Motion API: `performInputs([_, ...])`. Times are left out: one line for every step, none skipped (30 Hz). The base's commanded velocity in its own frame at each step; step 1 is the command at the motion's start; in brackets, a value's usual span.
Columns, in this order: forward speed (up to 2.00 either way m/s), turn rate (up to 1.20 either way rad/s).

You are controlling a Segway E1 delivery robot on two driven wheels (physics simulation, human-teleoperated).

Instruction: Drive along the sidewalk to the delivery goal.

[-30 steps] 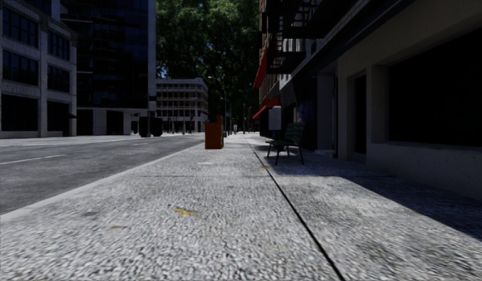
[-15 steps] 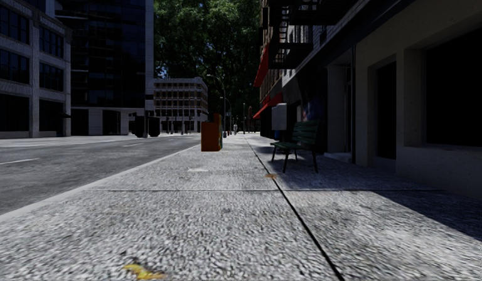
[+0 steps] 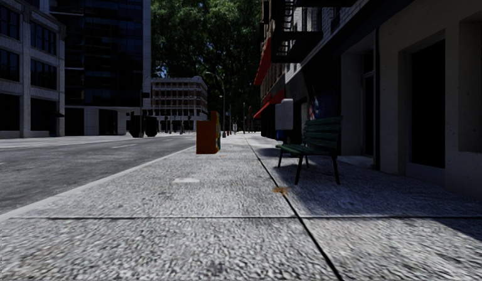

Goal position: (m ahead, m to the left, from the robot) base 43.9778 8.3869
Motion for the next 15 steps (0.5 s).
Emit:
performInputs([2.00, 0.00])
performInputs([2.00, 0.00])
performInputs([2.00, 0.00])
performInputs([2.00, 0.00])
performInputs([2.00, 0.00])
performInputs([2.00, 0.00])
performInputs([2.00, 0.00])
performInputs([2.00, 0.00])
performInputs([2.00, 0.00])
performInputs([2.00, 0.00])
performInputs([2.00, 0.00])
performInputs([2.00, 0.00])
performInputs([2.00, 0.00])
performInputs([2.00, 0.00])
performInputs([2.00, 0.00])
